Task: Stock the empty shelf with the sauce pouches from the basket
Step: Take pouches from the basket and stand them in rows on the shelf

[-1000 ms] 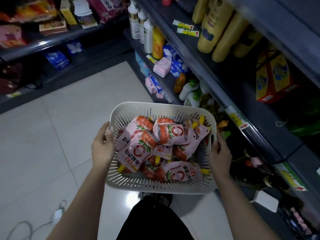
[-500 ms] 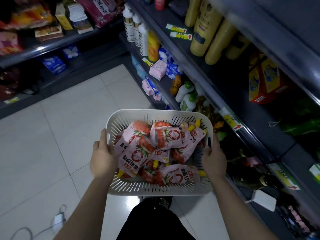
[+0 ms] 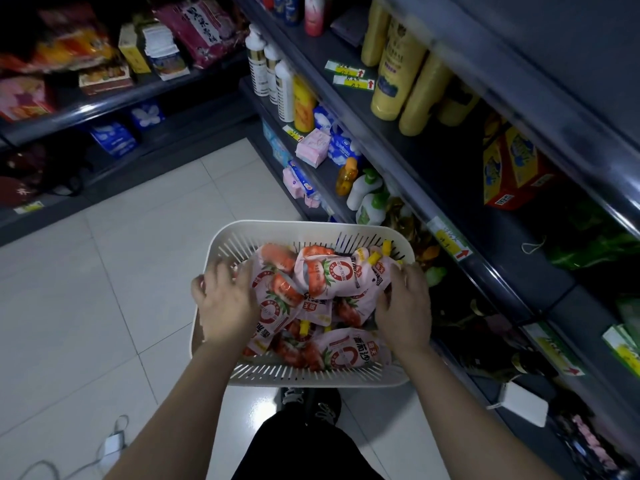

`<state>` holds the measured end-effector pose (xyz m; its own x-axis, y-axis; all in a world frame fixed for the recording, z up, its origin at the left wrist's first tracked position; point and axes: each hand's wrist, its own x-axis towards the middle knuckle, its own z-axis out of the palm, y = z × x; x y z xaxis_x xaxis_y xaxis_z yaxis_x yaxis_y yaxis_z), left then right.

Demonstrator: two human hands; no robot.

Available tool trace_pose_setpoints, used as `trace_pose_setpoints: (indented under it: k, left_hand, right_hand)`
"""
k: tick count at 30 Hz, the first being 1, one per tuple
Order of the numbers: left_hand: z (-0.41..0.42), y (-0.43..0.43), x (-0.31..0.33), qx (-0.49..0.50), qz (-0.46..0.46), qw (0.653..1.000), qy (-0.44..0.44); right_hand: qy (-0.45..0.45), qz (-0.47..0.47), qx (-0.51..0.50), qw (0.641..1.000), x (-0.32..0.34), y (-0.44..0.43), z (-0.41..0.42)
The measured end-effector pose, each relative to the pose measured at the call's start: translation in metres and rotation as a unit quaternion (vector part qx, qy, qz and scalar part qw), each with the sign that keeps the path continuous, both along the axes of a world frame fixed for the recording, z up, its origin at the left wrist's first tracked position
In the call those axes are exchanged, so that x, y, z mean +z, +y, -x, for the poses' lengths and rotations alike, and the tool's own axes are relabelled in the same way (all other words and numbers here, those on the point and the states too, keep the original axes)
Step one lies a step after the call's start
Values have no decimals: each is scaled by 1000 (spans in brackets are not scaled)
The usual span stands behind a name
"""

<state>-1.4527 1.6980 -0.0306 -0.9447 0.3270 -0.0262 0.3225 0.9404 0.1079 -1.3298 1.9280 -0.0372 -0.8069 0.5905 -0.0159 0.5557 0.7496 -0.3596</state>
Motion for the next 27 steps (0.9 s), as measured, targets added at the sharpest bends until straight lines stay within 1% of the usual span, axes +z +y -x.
trace_pose_setpoints:
  k: [3,6,10,12,14,16,18,21,23,25,27]
  left_hand:
    - [1,19,2,-54,20,997,-49]
    - [4,45,1,-118,8,989,-86]
    - [7,84,-12,-202,-2,971,-125]
    - [9,103,-20,-225,11,962,-153]
    - [12,116,-26,-232,26,957,-172]
    - [15,123,-33,-229,37,955,-184]
    - [17,126,-37,-222,46,953,-201]
    - [20,128,-41,-213,51,954,-207]
    - [23,128,-44,-199,50,956,-210]
    - [25,127,-46,-190,52,957,-214]
    - [27,127,-46,-186,59,955,-221]
  right_hand:
    - [-30,51,17,998,-5,-6,5]
    - [-51,49,0,998,-7,-7,13]
    - [9,103,-100,990,-2,-11,26]
    - [4,119,-146,982,-3,-16,29]
    - [-29,130,-182,974,-5,-23,31]
    - [-43,157,-212,964,-6,-30,34]
    - [-21,200,-251,947,-9,-32,39]
    - [30,242,-334,911,-13,-28,45]
    - [65,262,-357,894,-11,-24,46]
    - [69,265,-348,897,-9,-22,45]
    - [51,253,-325,910,-9,-21,46]
